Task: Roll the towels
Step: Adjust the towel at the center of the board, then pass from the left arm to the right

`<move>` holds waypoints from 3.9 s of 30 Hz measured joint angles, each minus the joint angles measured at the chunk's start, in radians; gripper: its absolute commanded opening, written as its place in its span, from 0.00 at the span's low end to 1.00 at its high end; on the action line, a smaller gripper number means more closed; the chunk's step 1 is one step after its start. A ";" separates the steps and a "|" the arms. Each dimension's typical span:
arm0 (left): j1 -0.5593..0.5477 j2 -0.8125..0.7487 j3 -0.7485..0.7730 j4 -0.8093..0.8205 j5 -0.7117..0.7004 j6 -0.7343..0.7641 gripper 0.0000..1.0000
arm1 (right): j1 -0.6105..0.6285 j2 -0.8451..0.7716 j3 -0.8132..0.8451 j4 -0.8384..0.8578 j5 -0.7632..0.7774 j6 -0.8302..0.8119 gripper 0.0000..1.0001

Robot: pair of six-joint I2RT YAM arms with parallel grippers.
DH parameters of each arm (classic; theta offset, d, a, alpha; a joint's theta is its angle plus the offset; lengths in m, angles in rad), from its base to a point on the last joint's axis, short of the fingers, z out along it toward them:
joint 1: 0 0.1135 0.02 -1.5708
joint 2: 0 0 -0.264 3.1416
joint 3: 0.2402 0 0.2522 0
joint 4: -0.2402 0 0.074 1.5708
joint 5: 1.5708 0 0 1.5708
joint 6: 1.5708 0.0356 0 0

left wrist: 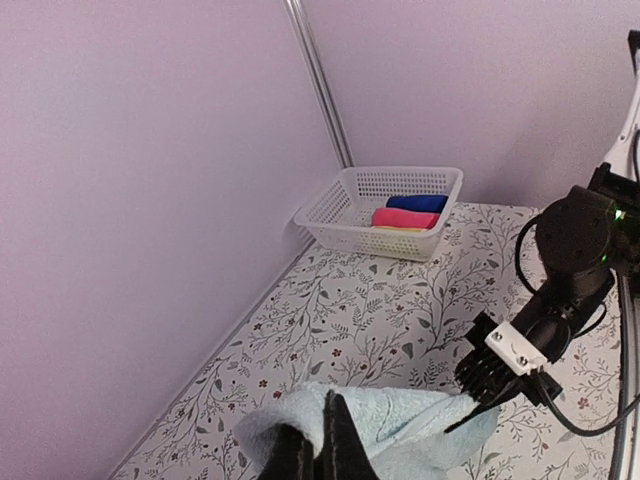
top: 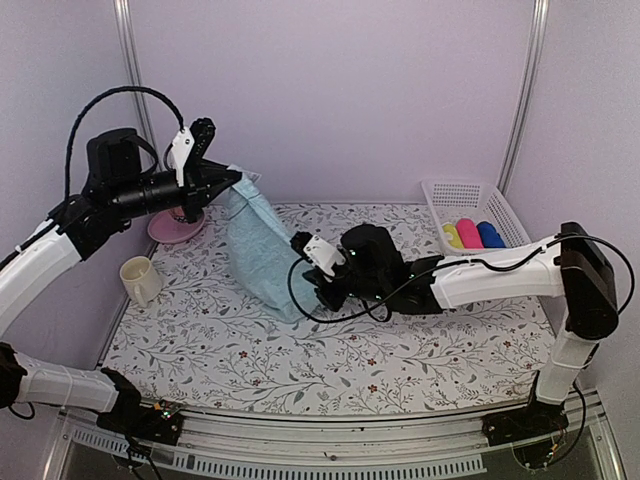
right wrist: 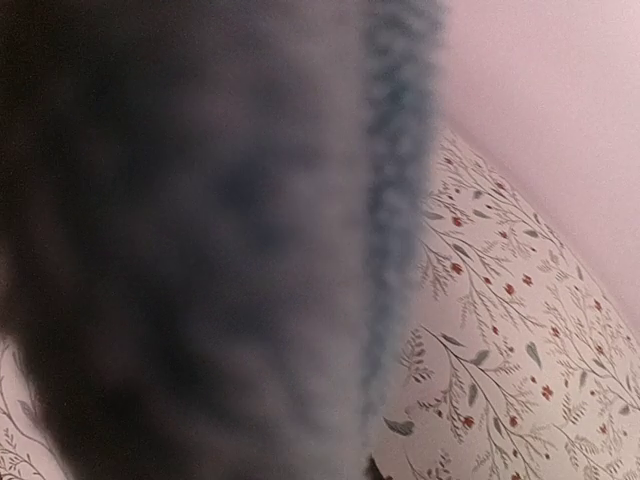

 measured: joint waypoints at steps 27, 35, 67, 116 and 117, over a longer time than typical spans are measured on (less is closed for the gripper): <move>-0.006 -0.101 -0.114 0.028 -0.338 0.111 0.00 | 0.000 -0.246 -0.110 -0.134 -0.043 -0.044 0.44; -0.006 -0.140 -0.227 -0.047 -0.292 0.200 0.00 | 0.003 -0.187 -0.105 -0.163 -0.114 -0.079 0.73; -0.006 -0.082 -0.252 -0.061 -0.154 0.034 0.00 | 0.115 0.382 0.347 0.422 0.177 -0.305 0.59; 0.000 -0.142 -0.262 -0.117 -0.232 0.112 0.97 | 0.114 0.384 0.284 0.462 0.204 -0.338 0.02; 0.004 -0.151 -0.255 -0.130 -0.234 0.129 0.97 | 0.114 0.370 0.259 0.454 0.195 -0.333 0.02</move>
